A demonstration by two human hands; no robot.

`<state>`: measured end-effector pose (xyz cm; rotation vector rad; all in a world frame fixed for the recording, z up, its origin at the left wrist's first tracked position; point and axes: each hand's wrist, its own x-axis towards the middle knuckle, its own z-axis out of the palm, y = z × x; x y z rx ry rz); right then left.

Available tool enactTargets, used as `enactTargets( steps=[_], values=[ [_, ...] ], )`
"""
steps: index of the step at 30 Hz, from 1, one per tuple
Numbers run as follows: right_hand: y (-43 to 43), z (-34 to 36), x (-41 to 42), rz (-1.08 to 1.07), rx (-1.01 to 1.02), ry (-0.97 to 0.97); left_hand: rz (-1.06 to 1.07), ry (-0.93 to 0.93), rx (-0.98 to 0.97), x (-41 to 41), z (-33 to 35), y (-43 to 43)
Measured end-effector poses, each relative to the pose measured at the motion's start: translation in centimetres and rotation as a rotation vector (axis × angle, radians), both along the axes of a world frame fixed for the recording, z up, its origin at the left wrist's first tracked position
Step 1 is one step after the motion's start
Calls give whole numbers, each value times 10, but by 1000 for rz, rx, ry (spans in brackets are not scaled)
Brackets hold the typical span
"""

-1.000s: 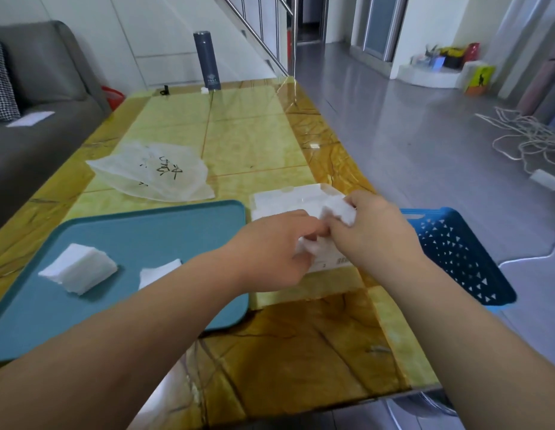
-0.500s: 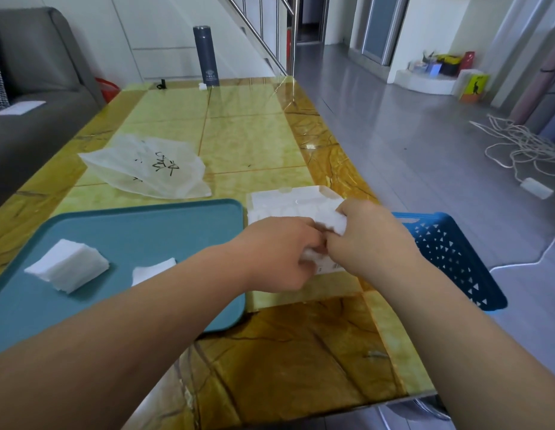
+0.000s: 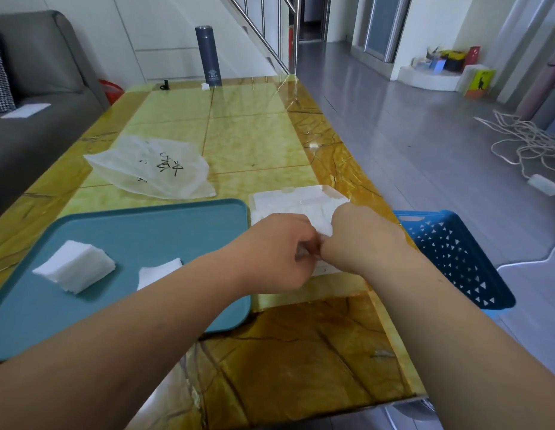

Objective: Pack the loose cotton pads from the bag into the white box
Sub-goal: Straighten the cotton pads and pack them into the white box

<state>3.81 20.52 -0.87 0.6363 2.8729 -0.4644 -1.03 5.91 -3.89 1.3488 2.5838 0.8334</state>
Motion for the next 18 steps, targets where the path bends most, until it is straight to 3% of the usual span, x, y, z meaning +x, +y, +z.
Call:
enactTargets(
  steps=[4,9,13,18],
  values=[
    [0,5,12,59,-139,-38,78,-82,88,1,-2,-4],
    [-3,-2,8,54,-92,-3,137,-91,188,3,-11,-5],
    [-6,-7,3,32,-78,2,170,-88,139,4,-7,-4],
    [-15,8,13,69,-61,-85,113,44,61,22,-4,-16]
  ],
)
